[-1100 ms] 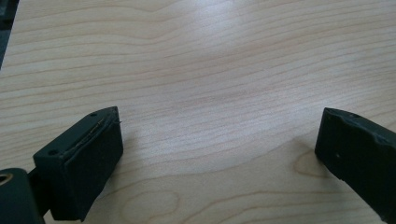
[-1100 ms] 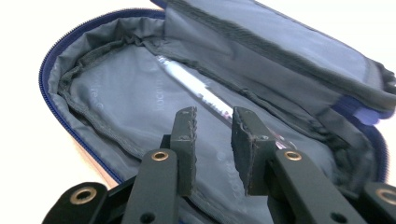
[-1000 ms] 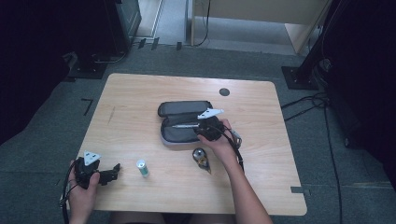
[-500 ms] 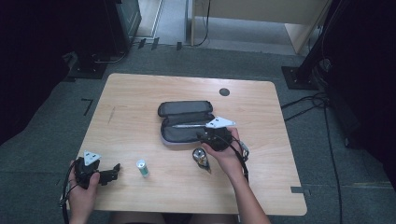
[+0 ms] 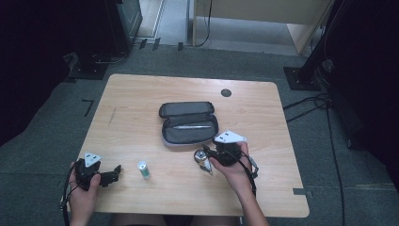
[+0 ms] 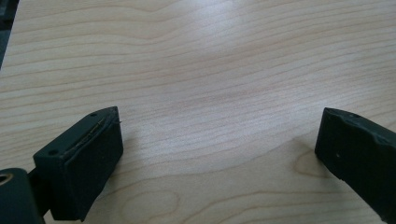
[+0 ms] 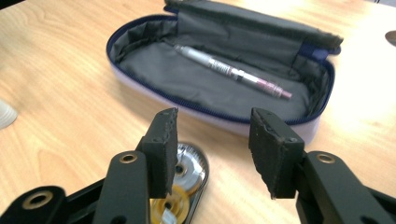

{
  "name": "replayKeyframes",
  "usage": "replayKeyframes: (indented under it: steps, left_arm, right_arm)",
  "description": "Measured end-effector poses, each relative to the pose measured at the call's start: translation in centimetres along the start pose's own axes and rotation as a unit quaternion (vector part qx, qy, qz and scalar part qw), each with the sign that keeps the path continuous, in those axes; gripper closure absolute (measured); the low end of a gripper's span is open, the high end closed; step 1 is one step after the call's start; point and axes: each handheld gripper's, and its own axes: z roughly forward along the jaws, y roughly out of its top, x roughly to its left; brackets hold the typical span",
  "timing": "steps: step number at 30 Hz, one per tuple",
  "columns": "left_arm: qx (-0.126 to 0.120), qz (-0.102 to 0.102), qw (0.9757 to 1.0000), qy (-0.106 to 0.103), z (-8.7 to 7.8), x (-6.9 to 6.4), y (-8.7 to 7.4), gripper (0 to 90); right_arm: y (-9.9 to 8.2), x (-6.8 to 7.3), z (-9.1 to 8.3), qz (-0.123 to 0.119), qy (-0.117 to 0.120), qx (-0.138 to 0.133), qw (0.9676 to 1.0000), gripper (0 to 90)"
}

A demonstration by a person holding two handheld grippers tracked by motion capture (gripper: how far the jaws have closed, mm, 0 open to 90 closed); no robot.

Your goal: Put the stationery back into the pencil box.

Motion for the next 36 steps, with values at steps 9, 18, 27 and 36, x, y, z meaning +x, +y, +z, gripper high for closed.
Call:
replayKeyframes:
  steps: [9,18,27,36]
  left_arm:
    - [0.0,0.0,1.0,0.0,0.0,0.0,0.0,1.3]
    - [0.0,0.001,1.0,0.0,0.0,0.0,0.0,1.3]
    - [0.0,0.001,1.0,0.0,0.0,0.0,0.0,1.3]
    - [0.0,0.001,1.0,0.0,0.0,0.0,0.0,1.3]
  right_arm:
    - [-2.6,1.0,-0.3,0.021,0.005,0.003,0.9998,44.9]
    - [-4.2,1.5,1.2,0.049,0.004,0.019,0.9986,50.7]
    - [-4.4,2.0,2.2,0.057,-0.003,0.027,0.998,50.0]
    - [-5.0,2.1,2.6,0.059,-0.003,0.03,0.9978,53.9]
